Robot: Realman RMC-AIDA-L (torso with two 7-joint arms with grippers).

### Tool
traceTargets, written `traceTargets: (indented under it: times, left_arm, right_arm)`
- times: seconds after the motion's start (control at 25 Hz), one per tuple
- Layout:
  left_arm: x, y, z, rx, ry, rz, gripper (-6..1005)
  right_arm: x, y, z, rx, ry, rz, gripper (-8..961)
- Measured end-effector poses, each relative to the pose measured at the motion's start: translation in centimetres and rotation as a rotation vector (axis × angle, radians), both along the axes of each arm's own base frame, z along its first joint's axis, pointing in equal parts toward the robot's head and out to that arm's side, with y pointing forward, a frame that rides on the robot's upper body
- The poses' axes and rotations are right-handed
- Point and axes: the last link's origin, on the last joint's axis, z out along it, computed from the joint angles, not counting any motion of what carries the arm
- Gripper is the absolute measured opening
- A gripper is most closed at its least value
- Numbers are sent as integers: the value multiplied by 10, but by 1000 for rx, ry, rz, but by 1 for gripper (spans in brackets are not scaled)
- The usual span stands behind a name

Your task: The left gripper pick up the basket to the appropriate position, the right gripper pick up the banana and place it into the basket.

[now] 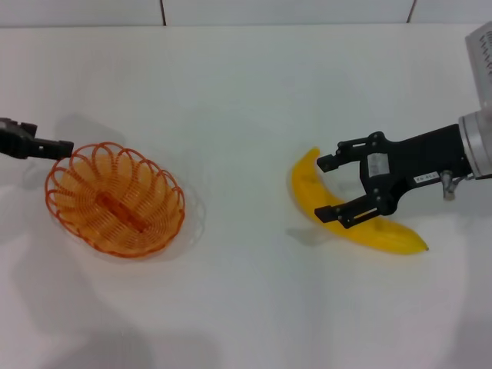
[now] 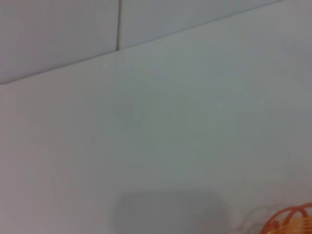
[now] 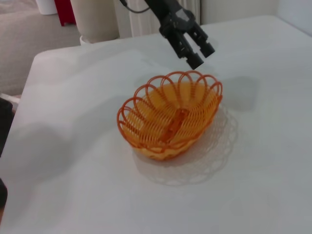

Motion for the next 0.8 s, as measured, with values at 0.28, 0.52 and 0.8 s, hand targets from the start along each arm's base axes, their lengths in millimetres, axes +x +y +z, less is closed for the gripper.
traceTargets:
  times: [0.28,0.52,0.8]
  left_arm:
    - [5,-1,-13,-34,14,-6,789]
    - [8,-2,-25,-65,34,-11,778]
    - [6,-2,-32,-83,52,-2,765]
  right_arm:
    - [-1,-1,-6,-13,-14,4,882]
    - [-2,1,-5,-1,-3,1,882]
    - [-2,2,-3,9,3,-3,882]
